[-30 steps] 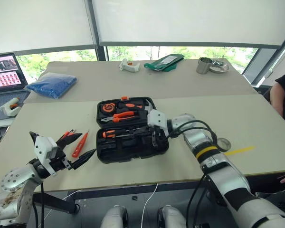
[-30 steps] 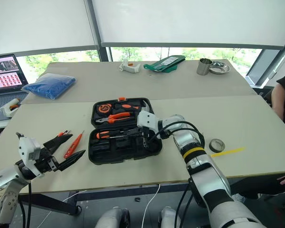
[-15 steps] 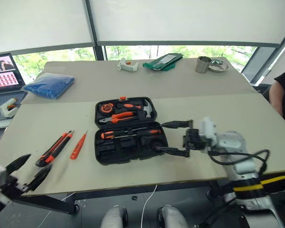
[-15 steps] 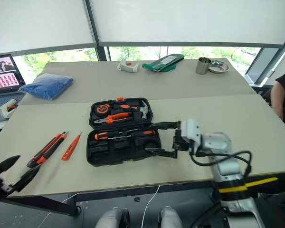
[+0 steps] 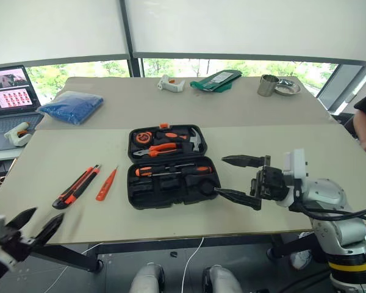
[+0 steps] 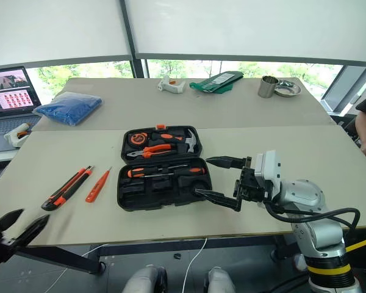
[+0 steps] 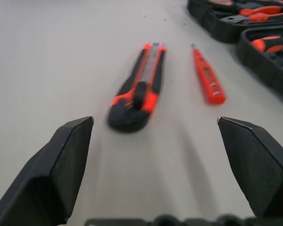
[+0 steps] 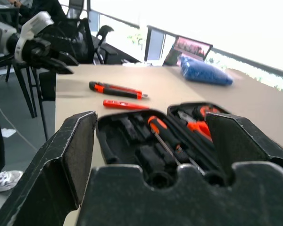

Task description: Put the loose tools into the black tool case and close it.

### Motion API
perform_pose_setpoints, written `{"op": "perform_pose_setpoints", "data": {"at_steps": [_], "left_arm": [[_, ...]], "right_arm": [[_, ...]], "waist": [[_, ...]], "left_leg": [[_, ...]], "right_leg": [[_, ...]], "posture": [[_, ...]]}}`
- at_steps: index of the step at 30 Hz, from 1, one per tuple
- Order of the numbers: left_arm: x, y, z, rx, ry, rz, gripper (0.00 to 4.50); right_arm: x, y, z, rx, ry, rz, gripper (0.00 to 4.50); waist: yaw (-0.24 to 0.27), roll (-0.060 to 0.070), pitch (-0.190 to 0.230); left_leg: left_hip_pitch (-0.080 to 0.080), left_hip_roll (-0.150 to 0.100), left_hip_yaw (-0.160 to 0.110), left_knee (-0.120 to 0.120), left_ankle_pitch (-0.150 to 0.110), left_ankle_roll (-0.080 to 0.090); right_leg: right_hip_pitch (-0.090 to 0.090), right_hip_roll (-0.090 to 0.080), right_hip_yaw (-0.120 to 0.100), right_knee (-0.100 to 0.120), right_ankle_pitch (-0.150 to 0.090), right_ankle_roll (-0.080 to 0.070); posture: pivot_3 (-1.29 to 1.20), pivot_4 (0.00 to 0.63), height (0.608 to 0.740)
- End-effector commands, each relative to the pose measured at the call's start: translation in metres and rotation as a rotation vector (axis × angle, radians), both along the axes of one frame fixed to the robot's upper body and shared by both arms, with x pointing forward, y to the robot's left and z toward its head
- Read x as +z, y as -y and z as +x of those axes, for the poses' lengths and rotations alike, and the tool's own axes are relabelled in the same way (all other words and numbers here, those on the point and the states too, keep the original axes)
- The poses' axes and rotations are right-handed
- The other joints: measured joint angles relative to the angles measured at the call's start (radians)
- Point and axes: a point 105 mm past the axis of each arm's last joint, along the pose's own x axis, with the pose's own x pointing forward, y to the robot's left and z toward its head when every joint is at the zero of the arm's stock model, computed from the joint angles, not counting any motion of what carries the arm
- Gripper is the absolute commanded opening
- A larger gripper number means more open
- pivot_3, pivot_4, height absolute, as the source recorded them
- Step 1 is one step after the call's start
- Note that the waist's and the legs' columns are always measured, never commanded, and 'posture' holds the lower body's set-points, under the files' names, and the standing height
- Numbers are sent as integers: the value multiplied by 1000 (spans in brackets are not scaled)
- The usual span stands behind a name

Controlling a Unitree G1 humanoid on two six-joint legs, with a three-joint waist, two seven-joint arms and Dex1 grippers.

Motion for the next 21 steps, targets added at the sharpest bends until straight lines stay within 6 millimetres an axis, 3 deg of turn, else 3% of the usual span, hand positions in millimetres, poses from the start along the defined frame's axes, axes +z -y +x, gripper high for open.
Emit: {"op": "perform_pose_setpoints", "data": {"at_steps": [1, 9, 16, 19, 21], "left_arm": [[-4, 28, 17, -9, -37, 22, 4500], [-21, 59, 56, 71, -131, 22, 4500], [-36, 61, 76, 128, -182, 70, 4500], [-39, 62, 88, 139, -174, 81, 3825], [-41, 63, 93, 134, -178, 84, 3083]], "right_arm": [[12, 1, 4, 3, 41, -12, 4274], [17, 3, 12, 16, 66, -27, 4274], [19, 6, 11, 9, 73, -32, 4274], [19, 8, 10, 2, 69, -36, 4500], [18, 9, 10, 0, 67, -40, 4500]], "waist": [[-2, 0, 0], [2, -1, 0], [2, -1, 0], [7, 0, 0], [13, 0, 0]], "left_leg": [[0, 0, 0, 0, 0, 0], [1, 2, 0, 2, 2, 2], [5, 2, -1, 2, 1, 0], [6, 2, -1, 2, 1, 0], [7, 1, -1, 2, 0, 0]], "right_leg": [[0, 1, 0, 0, 1, -1], [7, 11, 2, 3, 5, 4], [12, 10, 3, 2, 2, 0], [13, 10, 3, 2, 2, -1], [14, 10, 3, 2, 2, -1]], "posture": [[0, 150, 740], [0, 150, 740], [0, 150, 740], [0, 150, 740], [0, 150, 740]]}}
